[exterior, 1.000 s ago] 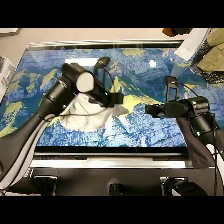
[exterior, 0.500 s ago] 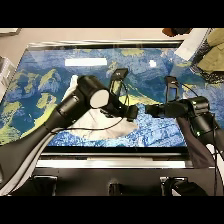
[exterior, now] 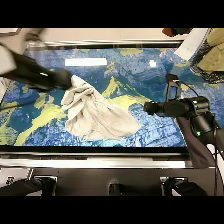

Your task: Fold the clothes and pants, and hang the long-sleeved shirts on hangers.

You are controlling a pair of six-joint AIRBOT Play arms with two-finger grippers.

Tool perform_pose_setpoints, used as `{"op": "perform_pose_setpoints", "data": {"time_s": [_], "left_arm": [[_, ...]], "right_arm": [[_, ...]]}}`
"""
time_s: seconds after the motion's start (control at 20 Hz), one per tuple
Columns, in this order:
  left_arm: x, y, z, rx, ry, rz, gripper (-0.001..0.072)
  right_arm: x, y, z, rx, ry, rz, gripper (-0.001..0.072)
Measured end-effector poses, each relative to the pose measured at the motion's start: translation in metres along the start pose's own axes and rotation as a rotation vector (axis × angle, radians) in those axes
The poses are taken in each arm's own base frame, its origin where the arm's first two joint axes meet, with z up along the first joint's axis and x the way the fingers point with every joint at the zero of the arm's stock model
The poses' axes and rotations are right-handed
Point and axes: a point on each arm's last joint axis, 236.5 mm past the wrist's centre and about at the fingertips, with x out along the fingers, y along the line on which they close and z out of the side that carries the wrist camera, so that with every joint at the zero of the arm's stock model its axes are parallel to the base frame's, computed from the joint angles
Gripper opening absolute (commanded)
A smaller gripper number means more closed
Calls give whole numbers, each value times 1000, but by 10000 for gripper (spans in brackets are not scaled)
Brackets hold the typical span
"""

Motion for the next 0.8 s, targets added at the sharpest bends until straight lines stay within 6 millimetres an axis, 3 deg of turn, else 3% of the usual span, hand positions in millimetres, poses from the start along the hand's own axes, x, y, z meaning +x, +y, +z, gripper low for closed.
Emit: {"op": "perform_pose_setpoints", "data": {"time_s": [0.1,0.2,0.3,0.45,0.6,0.65,0.7,0.75,0.8], "left_arm": [[-18,41,11,-65,-45,48,602],[-30,77,18,-121,-73,96,602],[-37,106,22,-157,-89,135,602],[-41,139,26,-200,-97,187,601],[-39,156,27,-222,-90,212,601],[-38,160,26,-228,-86,217,602],[-34,162,25,-233,-76,222,601],[-30,166,23,-237,-61,228,602],[-25,171,20,-242,-45,237,601]], "right_arm": [[-1,-8,1,80,14,2,348],[3,-24,-1,205,53,16,476],[14,-30,-16,330,139,69,503],[37,-10,-53,432,301,176,502],[59,17,-81,449,391,232,494],[66,25,-89,450,416,238,476],[73,31,-97,453,439,237,397],[80,36,-105,454,461,235,189],[86,40,-111,460,476,231,37]]}}
